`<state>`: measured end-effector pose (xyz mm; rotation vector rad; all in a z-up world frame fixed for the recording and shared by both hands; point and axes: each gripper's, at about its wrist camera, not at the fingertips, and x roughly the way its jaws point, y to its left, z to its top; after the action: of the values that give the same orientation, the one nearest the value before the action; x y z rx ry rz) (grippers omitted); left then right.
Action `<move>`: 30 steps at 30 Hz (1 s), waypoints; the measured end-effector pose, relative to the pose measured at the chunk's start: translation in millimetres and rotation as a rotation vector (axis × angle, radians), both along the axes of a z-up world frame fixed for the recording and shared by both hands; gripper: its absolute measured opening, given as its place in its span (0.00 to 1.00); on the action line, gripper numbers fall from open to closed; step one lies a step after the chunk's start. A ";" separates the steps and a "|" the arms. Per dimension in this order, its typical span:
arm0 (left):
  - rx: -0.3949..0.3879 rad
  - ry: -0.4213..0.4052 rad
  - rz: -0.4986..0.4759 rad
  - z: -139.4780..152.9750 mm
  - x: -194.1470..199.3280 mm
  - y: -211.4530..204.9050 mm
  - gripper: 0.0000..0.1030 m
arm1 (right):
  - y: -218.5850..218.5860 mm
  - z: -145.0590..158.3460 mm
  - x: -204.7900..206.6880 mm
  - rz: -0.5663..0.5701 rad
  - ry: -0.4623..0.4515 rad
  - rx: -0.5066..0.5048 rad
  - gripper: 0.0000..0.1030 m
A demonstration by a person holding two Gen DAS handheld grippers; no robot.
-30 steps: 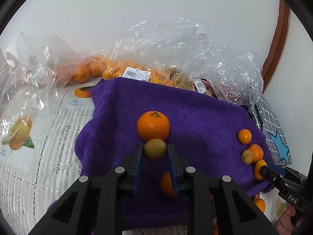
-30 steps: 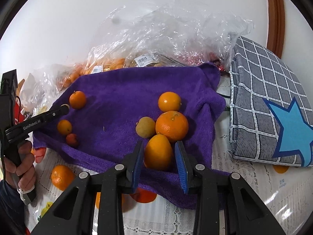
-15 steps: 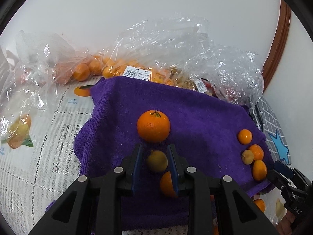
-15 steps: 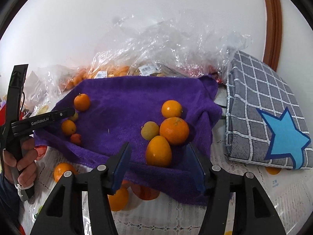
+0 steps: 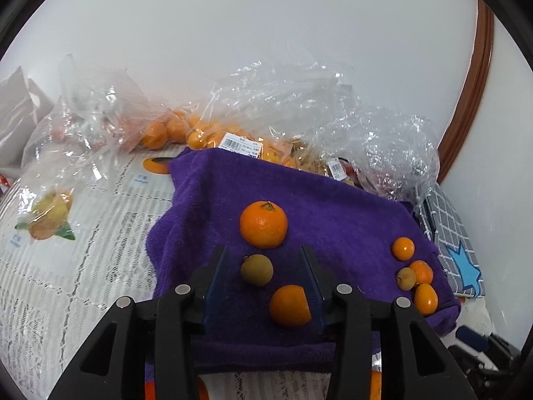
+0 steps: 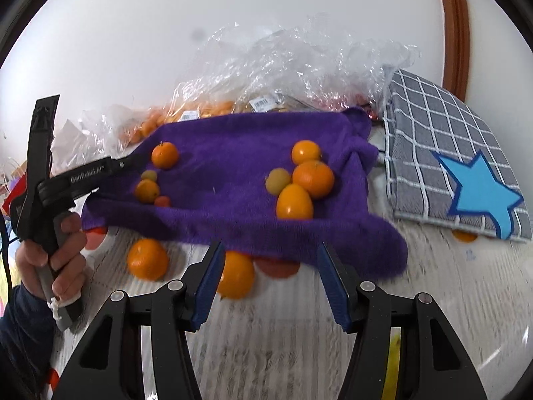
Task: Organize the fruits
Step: 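Open both tools to drop the orange and yellow-green fruit onto the towel, then grasp another orange with the right tool from in front of the towel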
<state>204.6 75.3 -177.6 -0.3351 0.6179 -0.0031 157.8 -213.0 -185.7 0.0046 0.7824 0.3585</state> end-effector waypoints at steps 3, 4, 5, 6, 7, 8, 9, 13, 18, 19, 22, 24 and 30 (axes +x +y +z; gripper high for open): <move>-0.002 -0.022 0.000 3.2 -11.1 0.2 0.40 | -3.3 -2.0 -9.3 -0.019 0.018 0.005 0.53; 0.001 -0.026 -0.003 3.7 -15.1 -0.4 0.40 | -4.3 -2.0 -11.5 -0.023 0.022 0.005 0.51; 0.004 -0.029 -0.006 4.2 -18.9 -1.0 0.40 | -5.3 -1.9 -13.8 -0.030 0.025 0.002 0.51; 0.006 -0.031 -0.010 4.5 -23.1 -1.5 0.40 | -6.1 -1.8 -16.1 -0.032 0.029 -0.001 0.51; 0.008 -0.033 -0.014 5.0 -27.0 -1.8 0.40 | -6.5 -1.8 -17.4 -0.030 0.032 -0.006 0.51; 0.010 -0.035 -0.017 5.1 -30.8 -1.3 0.40 | -6.8 -1.7 -18.6 -0.030 0.034 -0.013 0.51; 0.015 -0.037 -0.019 5.5 -35.4 -1.4 0.40 | -7.3 -1.7 -19.4 -0.034 0.036 -0.022 0.51; 0.033 -0.040 -0.023 6.2 -49.2 -0.3 0.40 | -7.4 -1.9 -22.3 -0.040 0.044 -0.040 0.49; 0.055 -0.028 -0.033 4.7 -58.7 0.0 0.41 | -2.5 -3.4 -24.8 -0.039 0.049 -0.028 0.49; 0.058 -0.026 -0.037 4.2 -60.8 -0.4 0.41 | -0.8 -3.6 -25.1 -0.032 0.046 -0.026 0.49; 0.061 -0.018 -0.044 2.4 -66.9 -0.2 0.41 | 3.5 -5.1 -23.3 -0.022 0.048 -0.017 0.49; 0.053 -0.012 -0.045 1.4 -71.3 1.8 0.41 | 6.8 -6.8 -20.9 -0.011 0.057 0.002 0.49; 0.034 0.015 -0.033 -3.6 -82.2 8.4 0.41 | 24.6 -12.6 -10.4 0.026 0.064 -0.004 0.48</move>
<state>122.4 83.8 -181.2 -0.2918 0.6375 -0.0215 147.4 -188.4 -198.3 0.0028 0.8474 0.3826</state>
